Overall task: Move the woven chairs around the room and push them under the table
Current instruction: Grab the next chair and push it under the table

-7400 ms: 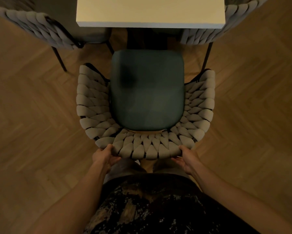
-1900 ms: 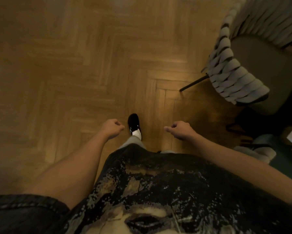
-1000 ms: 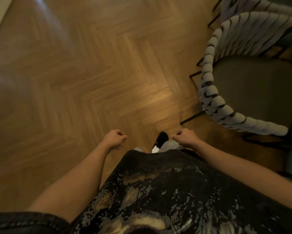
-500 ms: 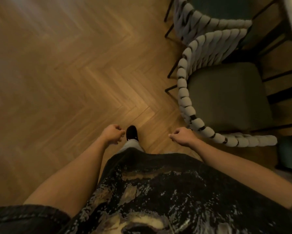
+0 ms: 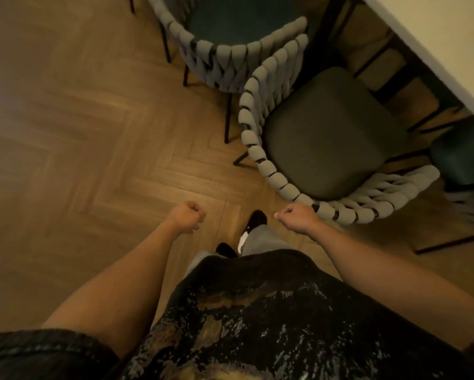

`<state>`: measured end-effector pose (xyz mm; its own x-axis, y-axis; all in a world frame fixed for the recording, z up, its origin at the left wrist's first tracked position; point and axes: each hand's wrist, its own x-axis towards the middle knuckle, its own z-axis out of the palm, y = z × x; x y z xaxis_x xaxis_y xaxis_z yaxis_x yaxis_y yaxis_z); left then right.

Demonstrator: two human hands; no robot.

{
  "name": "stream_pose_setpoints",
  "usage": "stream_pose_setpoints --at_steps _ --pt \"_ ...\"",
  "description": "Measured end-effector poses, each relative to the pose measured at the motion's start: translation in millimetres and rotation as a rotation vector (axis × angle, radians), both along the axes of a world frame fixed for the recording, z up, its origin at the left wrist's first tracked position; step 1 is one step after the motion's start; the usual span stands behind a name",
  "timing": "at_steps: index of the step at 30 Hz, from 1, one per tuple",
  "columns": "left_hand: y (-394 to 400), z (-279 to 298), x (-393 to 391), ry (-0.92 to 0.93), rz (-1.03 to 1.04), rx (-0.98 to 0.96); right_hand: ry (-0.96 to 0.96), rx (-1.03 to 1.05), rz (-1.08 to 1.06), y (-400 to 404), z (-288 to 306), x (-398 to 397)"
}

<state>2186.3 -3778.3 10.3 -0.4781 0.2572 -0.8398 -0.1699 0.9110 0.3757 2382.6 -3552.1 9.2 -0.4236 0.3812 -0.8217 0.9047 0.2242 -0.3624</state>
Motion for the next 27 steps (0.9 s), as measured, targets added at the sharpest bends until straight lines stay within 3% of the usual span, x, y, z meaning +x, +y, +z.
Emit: stream_pose_setpoints --at_steps 7,13,21,27 --pt "83 -7 -45 -0.042 -0.189 -0.004 -0.025 -0.036 -0.275 20 -10 -1" --pt "136 -14 -66 -0.073 -0.285 0.01 -0.061 -0.212 -0.692 23 -16 7" --pt "190 -9 -87 -0.124 -0.19 -0.021 -0.071 -0.463 -1.292 18 -30 8" --pt "229 -19 -98 -0.157 -0.074 -0.008 0.04 -0.582 -1.75 19 -38 0"
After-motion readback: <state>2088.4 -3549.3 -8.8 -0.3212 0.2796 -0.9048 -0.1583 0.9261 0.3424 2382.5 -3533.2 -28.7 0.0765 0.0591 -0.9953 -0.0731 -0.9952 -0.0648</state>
